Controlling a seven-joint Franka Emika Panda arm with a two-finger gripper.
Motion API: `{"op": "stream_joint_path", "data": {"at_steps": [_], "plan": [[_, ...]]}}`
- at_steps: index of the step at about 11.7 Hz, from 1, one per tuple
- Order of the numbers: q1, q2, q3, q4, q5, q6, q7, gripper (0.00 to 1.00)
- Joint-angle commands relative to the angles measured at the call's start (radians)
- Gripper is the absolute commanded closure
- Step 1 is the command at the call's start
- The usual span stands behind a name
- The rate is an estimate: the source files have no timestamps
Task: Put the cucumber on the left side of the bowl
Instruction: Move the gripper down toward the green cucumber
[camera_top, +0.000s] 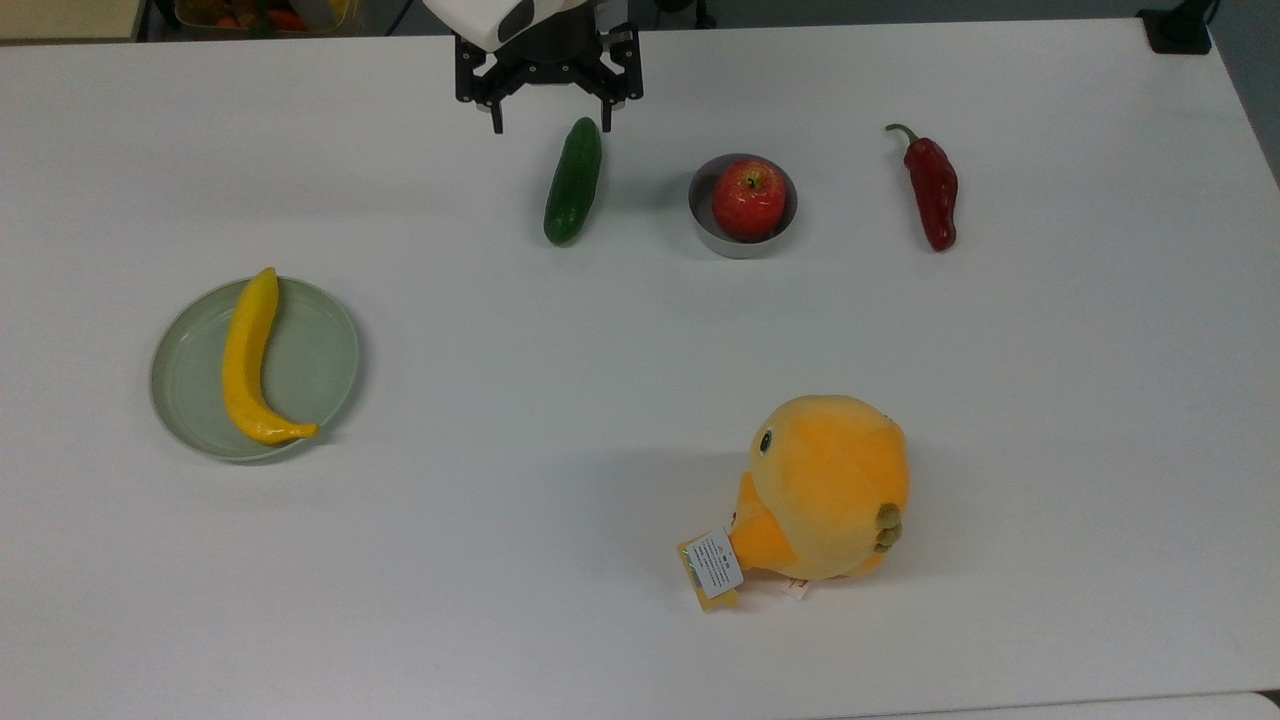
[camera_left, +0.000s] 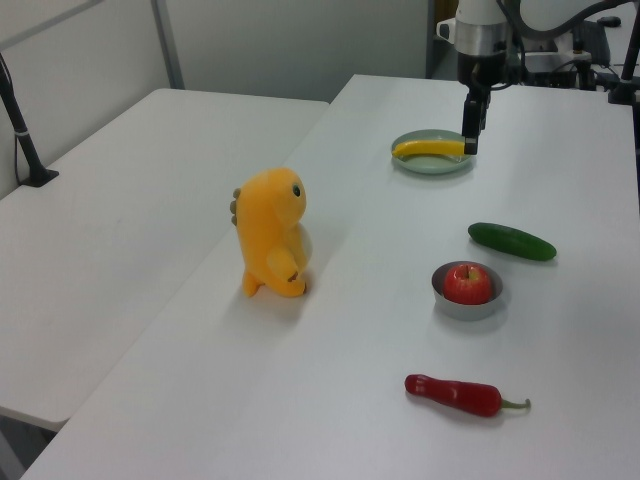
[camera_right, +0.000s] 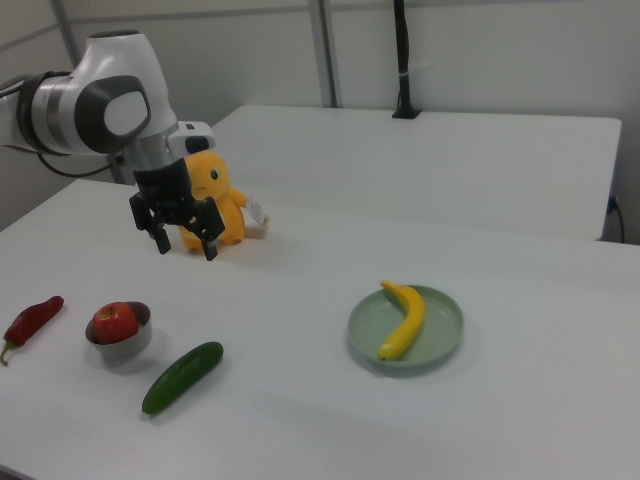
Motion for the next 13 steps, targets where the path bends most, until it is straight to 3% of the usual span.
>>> {"op": "stream_joint_path", "data": {"at_steps": [1,13], "plan": [[0.004,-0.044,-0.003,-0.054,0.0,-0.029,-0.092,0.0],[-0.005,-0.068,-0.003,-0.088,0.037,-0.063,-0.05,0.0]]}}
